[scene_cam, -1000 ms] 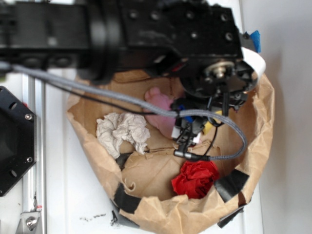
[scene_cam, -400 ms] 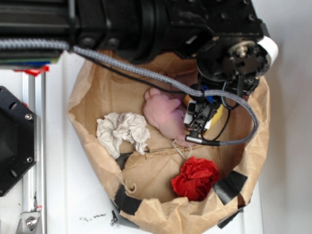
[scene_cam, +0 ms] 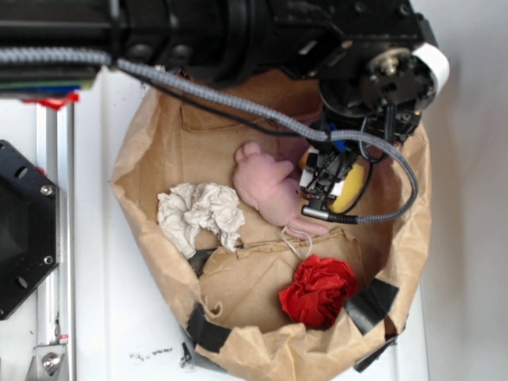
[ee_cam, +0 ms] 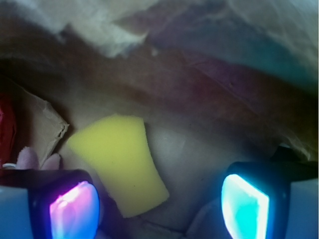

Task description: Grab the green sponge.

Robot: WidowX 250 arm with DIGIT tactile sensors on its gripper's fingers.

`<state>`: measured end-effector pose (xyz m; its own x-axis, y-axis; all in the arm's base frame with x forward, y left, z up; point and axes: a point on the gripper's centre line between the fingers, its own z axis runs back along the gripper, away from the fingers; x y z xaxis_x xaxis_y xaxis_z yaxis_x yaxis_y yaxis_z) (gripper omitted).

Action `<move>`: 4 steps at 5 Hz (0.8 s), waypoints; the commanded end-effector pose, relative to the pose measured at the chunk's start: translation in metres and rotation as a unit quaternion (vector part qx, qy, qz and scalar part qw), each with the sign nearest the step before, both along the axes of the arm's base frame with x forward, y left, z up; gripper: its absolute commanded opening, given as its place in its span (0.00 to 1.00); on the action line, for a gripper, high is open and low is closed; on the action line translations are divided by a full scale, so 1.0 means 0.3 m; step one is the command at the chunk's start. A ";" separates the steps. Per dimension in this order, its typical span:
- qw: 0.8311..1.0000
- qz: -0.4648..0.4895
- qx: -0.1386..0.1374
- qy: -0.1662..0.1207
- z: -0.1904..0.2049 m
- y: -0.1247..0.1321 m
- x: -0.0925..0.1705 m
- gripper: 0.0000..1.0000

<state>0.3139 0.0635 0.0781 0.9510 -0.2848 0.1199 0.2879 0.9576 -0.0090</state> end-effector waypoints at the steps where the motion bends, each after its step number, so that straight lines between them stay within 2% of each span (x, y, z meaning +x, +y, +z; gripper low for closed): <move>1: 1.000 -0.012 0.014 -0.014 -0.029 0.022 0.025 1.00; 2: 1.000 -0.016 0.026 0.002 -0.093 0.018 0.028 1.00; 4: 0.999 -0.030 0.044 0.008 -0.125 0.004 0.009 1.00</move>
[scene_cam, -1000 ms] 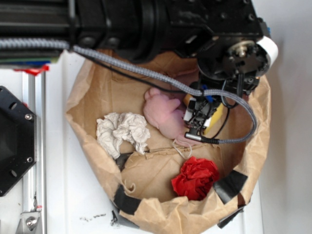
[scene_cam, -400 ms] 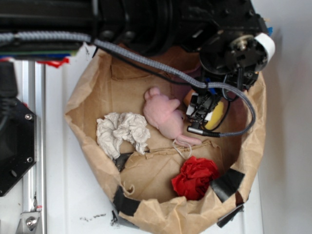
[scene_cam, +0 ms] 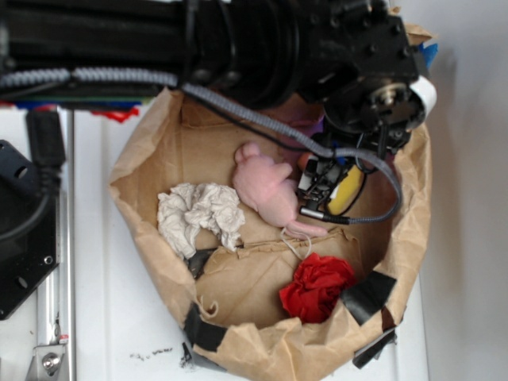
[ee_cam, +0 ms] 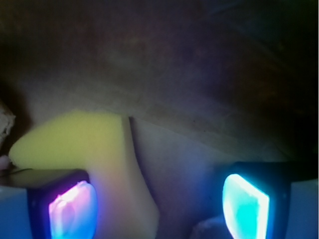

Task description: Grab the green sponge.

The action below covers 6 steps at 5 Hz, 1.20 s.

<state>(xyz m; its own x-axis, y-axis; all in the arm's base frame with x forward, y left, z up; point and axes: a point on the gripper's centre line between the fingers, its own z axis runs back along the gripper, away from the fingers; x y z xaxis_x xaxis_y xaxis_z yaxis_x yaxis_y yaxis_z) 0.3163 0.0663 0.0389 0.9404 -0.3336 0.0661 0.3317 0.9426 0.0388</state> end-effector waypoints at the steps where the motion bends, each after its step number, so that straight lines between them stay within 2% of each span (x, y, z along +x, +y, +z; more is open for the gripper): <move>1: 1.000 -0.009 0.010 -0.009 0.010 -0.005 -0.009 1.00; 2: 1.000 -0.024 0.007 -0.010 0.020 -0.018 -0.032 1.00; 4: 0.999 -0.037 -0.031 -0.025 0.087 -0.041 -0.045 1.00; 6: 0.998 -0.044 -0.031 -0.018 0.069 -0.064 -0.043 1.00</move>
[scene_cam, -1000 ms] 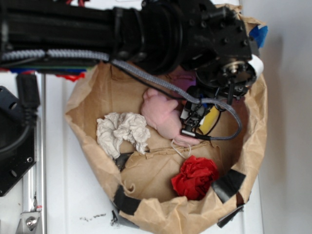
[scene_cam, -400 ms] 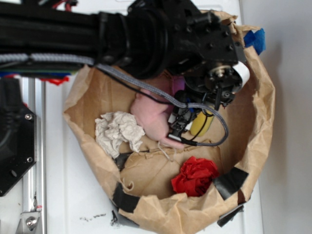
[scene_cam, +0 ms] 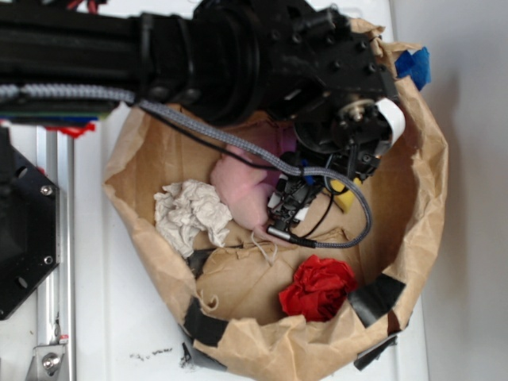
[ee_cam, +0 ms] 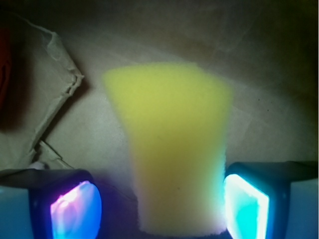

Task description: Grab the green sponge.

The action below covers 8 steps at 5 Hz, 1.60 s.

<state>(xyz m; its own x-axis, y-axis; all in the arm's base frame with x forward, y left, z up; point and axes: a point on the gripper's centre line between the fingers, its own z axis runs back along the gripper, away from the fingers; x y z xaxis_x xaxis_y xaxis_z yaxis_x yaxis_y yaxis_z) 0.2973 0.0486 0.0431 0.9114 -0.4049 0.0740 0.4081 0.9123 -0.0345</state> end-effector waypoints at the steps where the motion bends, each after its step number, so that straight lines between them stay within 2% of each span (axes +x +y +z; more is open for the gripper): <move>1: 1.000 -0.003 0.010 -0.022 0.024 -0.012 0.024 1.00; 4: 1.000 0.012 0.026 -0.010 -0.039 -0.019 0.053 1.00; 5: 1.000 0.017 0.022 -0.015 -0.032 -0.013 0.049 0.00; 7: 0.998 0.040 0.008 -0.042 0.082 -0.007 0.026 0.00; 8: 0.995 0.085 -0.009 -0.055 0.242 -0.014 -0.012 0.00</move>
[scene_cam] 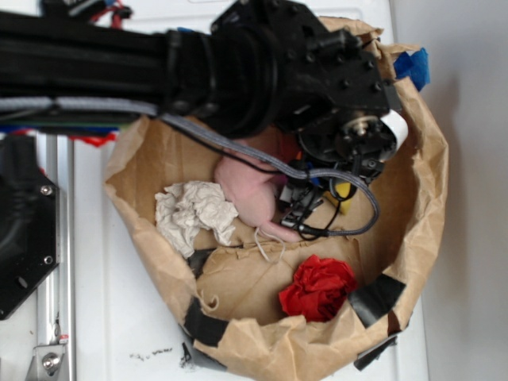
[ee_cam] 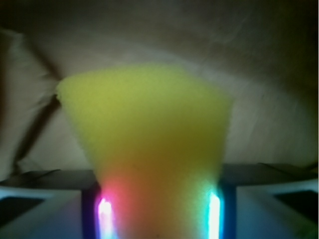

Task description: Grab the green sponge.

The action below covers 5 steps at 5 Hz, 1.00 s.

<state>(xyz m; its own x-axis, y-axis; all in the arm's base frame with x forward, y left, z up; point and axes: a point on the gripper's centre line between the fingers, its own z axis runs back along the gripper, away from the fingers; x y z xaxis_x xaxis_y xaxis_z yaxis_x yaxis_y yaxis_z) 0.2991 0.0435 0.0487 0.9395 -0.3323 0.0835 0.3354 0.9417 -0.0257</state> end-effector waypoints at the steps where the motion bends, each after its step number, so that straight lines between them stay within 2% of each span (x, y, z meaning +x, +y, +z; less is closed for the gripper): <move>1: 0.993 0.106 -0.004 -0.054 0.341 0.004 -0.052 0.00; 2: 0.984 0.171 -0.007 -0.047 0.418 0.007 -0.092 0.00; 3: 0.983 0.180 -0.011 -0.043 0.440 -0.018 -0.120 0.00; 4: 0.978 0.206 -0.003 -0.030 0.433 -0.028 -0.126 0.00; 5: 0.978 0.205 -0.010 -0.027 0.429 -0.025 -0.116 0.00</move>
